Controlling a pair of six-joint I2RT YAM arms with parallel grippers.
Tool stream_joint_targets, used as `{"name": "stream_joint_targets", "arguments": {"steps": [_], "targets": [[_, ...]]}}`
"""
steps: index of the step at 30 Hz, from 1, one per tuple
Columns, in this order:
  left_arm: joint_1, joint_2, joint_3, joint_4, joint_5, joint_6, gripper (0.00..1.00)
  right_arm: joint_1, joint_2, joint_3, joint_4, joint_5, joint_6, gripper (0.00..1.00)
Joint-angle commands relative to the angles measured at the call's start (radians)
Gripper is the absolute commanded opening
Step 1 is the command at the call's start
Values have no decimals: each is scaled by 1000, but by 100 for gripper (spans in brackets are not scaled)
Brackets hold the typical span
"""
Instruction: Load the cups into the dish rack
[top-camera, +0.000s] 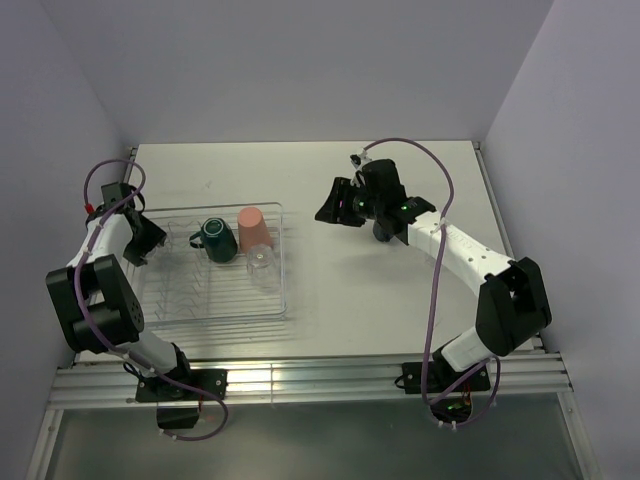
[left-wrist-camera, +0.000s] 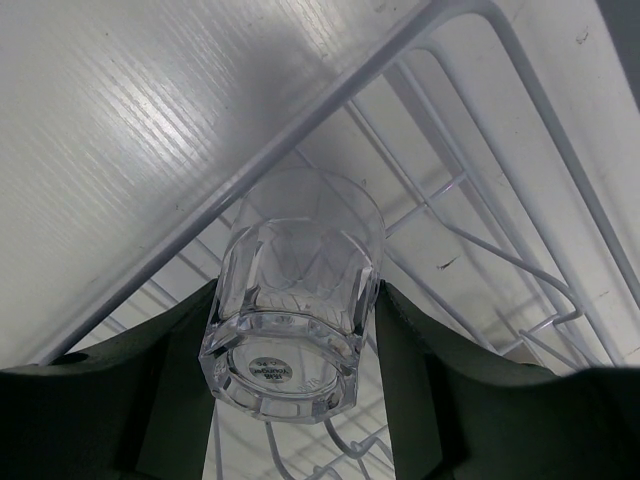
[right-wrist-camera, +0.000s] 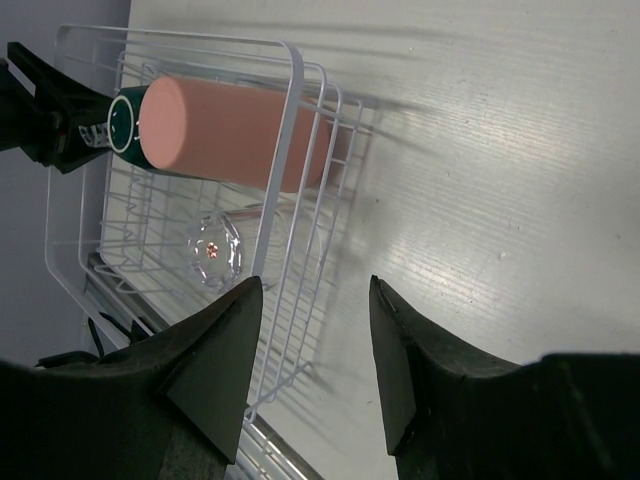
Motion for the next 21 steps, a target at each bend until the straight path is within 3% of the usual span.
{"name": "stream_joint_targets", "arguments": {"steps": [1,2,3,5,6,10,14,21], "targets": [[6,5,19,51,4,-17,9,-9,12,12,44,-8,-24,55],[6,5,21,52,5,-19,14,-9,12,12,44,-6,-24,55],[8,3,22,52,4,-17,29,-9,12,12,42,-5,-25,55],[8,0,25,52,1,-19,45,-9,12,14,39,-2,-28,55],[8,-4,25,52,-3,-19,61,-9,11,12,39,0,-30,55],[8,-8,25,51,-1,-14,83,-9,12,14,37,1,-31,55],[6,-17,25,51,1,-10,91,-9,14,14,34,6,-33,55],[6,-72,35,38,14,-1,92,-9,12,14,31,14,-40,55]]}}
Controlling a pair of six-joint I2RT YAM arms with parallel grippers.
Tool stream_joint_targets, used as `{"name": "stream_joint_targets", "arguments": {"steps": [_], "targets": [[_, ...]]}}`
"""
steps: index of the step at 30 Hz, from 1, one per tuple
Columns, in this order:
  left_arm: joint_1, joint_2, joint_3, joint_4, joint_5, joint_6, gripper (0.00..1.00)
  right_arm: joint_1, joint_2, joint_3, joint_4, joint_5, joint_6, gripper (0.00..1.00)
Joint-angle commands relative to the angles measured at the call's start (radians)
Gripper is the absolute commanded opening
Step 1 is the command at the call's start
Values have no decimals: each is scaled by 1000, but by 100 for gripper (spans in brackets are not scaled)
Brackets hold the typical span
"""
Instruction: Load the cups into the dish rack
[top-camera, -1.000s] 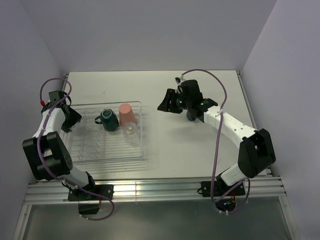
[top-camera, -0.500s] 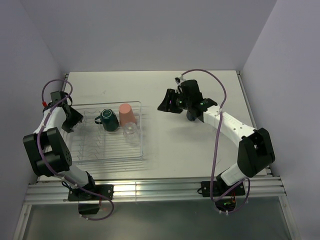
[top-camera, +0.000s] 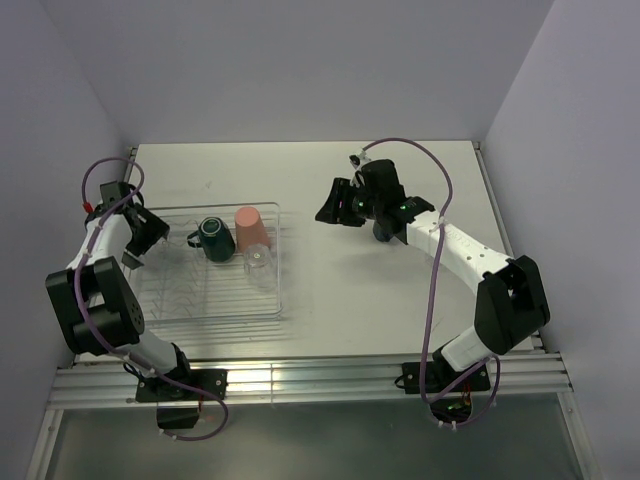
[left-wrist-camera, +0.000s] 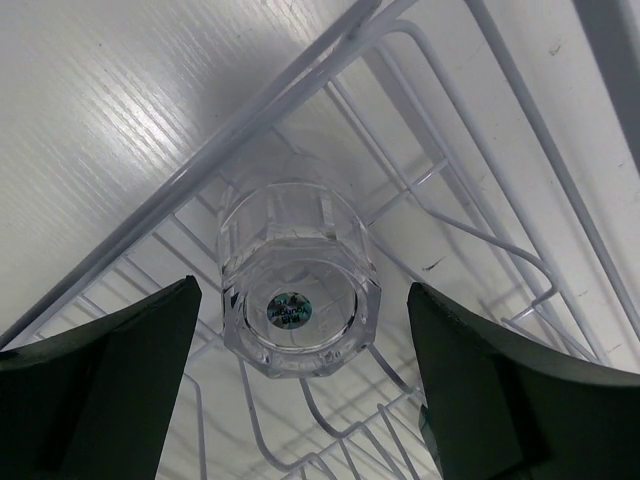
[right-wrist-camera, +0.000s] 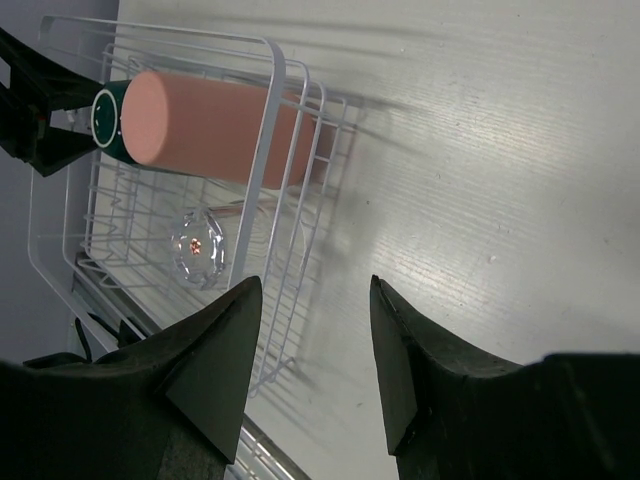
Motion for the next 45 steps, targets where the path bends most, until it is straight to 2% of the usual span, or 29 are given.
{"name": "stream_joint_targets", "arguments": {"steps": [1,12,19,25,28,30,32,35,38,45], "targets": [[7,-71,38,19,8,9,92,-7,1,14,28,11,-23,55],[7,-212,58,-10,32,17,93,-5,-13,17,17,43,-35,55],[1,-332,36,1,89,20,92,-5,-42,30,-59,164,-32,55],[-112,-461,24,25,117,33,91,-7,-85,99,-246,454,17,56],[-235,-495,41,38,123,38,91,-8,-111,121,-348,603,64,58],[-359,-496,48,57,130,50,91,-20,-148,100,-386,689,118,59],[-442,-481,61,55,146,61,90,-39,-178,69,-444,715,169,59],[-509,-496,39,79,201,69,90,-85,-198,38,-523,758,251,56],[-531,-522,15,100,244,84,91,-145,-206,15,-573,809,311,55],[-537,-571,10,90,287,110,91,-304,-211,-14,-570,789,330,55]]}}
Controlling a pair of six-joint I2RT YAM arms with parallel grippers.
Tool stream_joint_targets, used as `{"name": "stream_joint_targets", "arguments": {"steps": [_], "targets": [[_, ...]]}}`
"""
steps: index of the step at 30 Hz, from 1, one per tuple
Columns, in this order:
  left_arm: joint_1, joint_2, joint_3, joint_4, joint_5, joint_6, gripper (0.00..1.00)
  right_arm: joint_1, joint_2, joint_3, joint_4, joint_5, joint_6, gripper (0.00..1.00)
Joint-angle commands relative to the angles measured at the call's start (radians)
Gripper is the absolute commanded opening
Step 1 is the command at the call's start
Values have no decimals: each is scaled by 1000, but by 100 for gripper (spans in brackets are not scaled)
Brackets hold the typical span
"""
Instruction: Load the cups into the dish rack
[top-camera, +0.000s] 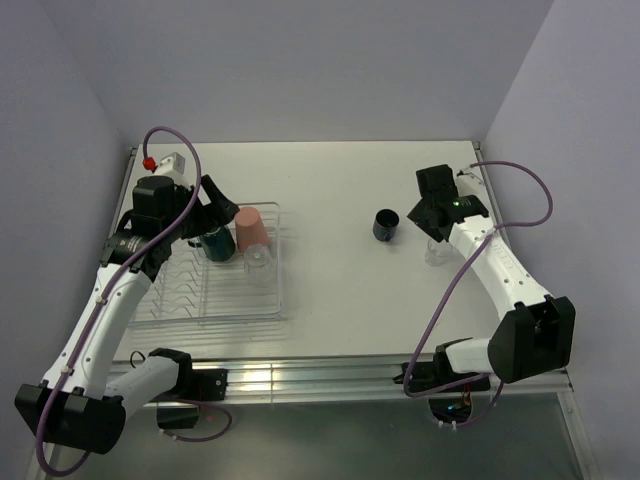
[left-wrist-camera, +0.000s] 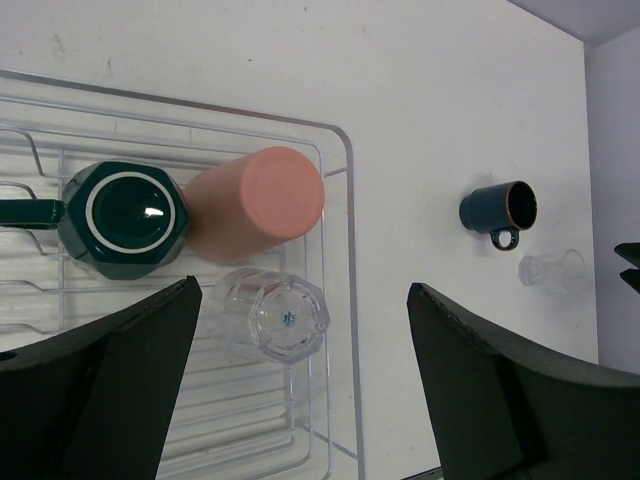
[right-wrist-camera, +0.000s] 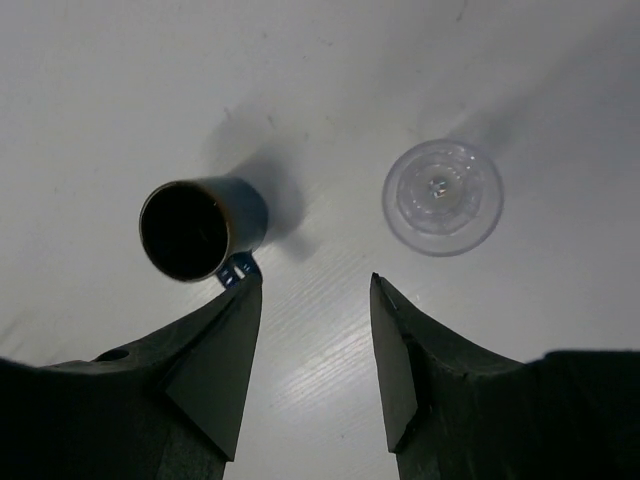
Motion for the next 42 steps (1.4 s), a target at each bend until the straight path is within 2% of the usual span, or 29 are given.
{"name": "stream_joint_targets", "arguments": {"steps": [1,5,12,30,34,36,37,38,40,42], "targets": [[-5,-39,12,39,39,37,91,-56,-12,-7,-20,67,46,55],[-5,-42,16,44,43,34,91,-112,29,-31,2,63,38,54],[-5,-35,1,56,38,29,92,-143,109,-73,45,51,36,51],[-5,-7,-31,75,39,26,91,-157,221,-111,154,11,6,50],[-5,-2,-39,78,41,23,91,-158,235,-120,160,11,1,28],[-5,-1,-41,78,43,22,91,-158,236,-123,168,12,-3,20],[-5,2,-42,75,44,22,91,-158,238,-123,168,12,-8,12],[-5,4,-44,76,44,22,91,-160,238,-122,168,12,-13,7],[-5,8,-45,75,47,22,91,-160,240,-119,165,9,-28,0],[-5,10,-45,73,61,23,91,-160,218,-113,146,2,-39,0]]}}
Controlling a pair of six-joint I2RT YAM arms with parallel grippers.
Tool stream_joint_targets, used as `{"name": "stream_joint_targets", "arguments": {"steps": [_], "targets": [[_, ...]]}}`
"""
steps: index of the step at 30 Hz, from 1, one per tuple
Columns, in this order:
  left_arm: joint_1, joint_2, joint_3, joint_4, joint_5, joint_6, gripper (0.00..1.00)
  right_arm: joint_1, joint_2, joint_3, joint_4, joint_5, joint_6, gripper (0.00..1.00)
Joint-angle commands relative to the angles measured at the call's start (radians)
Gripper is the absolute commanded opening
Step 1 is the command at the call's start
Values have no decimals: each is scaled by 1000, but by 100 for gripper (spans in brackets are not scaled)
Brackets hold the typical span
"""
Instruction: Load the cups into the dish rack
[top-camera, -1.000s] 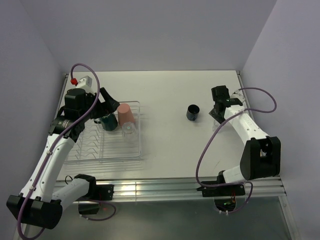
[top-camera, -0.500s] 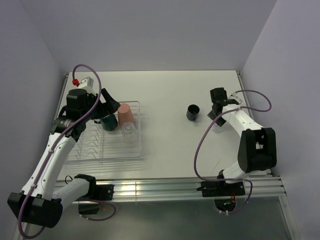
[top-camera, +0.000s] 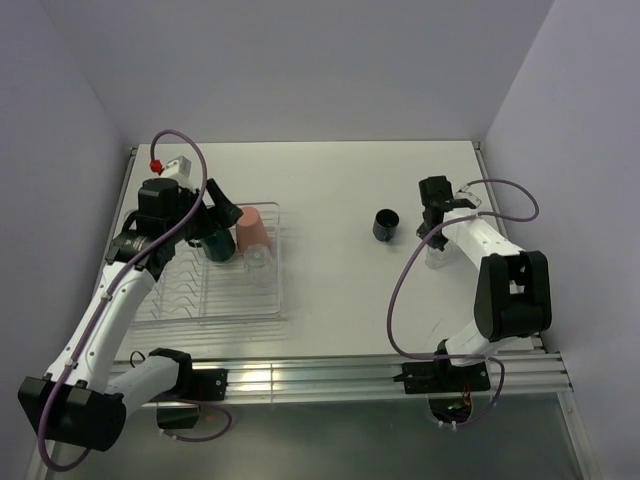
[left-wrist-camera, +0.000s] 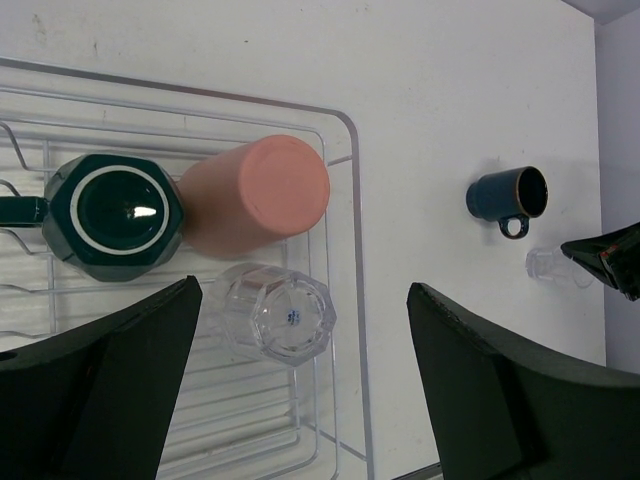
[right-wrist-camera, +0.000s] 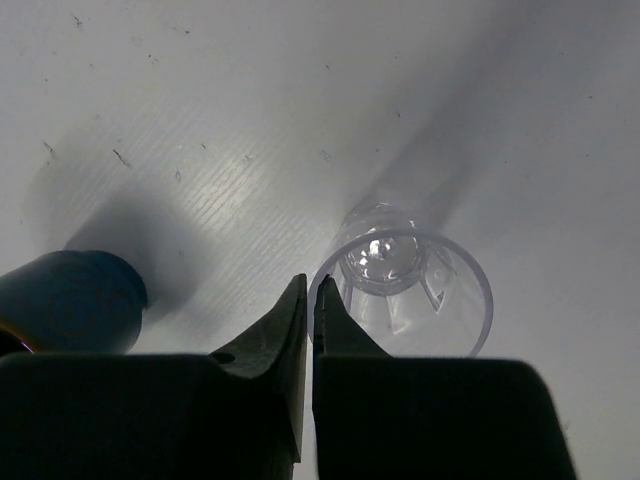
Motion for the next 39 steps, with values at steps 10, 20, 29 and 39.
{"name": "stream_joint_targets", "arguments": {"steps": [10,20,29,39], "targets": [[12,8,26,144,369,9,97,20,-367,54,111,-468,-103,0],[57,42,-95,645,863,-262,99,395,-301,191,564,-807,79,0],[57,65,-98,678,813,-276,99,459,-128,184,1060,-1043,397,0],[57,64,-73,604,721,-242,96,468,-76,132,1264,-1111,555,0]]}}
